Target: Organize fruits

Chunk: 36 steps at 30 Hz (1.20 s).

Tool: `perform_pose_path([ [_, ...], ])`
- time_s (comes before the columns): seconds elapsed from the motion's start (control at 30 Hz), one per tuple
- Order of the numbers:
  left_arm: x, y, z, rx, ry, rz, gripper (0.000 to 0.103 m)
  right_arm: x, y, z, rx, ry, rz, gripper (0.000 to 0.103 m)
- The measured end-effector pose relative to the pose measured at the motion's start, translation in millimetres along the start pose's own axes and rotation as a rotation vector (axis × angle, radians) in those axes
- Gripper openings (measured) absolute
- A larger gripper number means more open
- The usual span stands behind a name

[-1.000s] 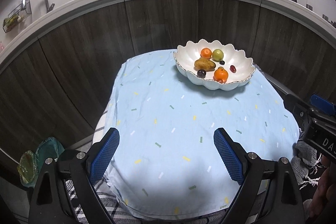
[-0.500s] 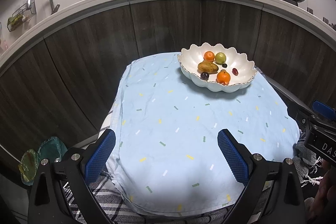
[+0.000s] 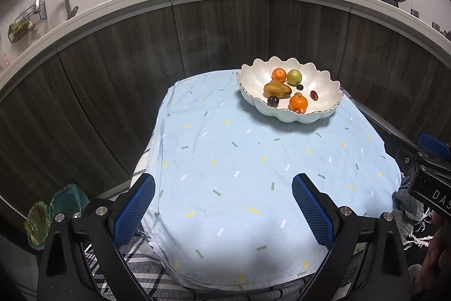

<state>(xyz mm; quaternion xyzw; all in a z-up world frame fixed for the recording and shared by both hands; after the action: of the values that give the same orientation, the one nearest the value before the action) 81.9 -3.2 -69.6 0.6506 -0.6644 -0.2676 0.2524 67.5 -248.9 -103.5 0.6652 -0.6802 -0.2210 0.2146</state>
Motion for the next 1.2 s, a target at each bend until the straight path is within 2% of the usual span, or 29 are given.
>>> perform_pose_path([
  [1.2,2.8,4.7,0.7,-0.004,0.007,0.009,0.099,1.0,-2.2,0.8,-0.002,-0.004,-0.005,0.087],
])
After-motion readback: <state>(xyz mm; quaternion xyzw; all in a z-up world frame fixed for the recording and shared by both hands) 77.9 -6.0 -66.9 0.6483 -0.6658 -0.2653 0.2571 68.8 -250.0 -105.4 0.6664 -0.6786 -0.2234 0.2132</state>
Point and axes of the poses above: each gripper's, at about its wrist camera, not at the fingertips, and y roughly against the way its jaws point, x to its right, z to its underside, the point moved 6 cm from there along -y, roughly the way its jaws point, and after that the axes turned 5 degrees about y, right-handed, at the moved point
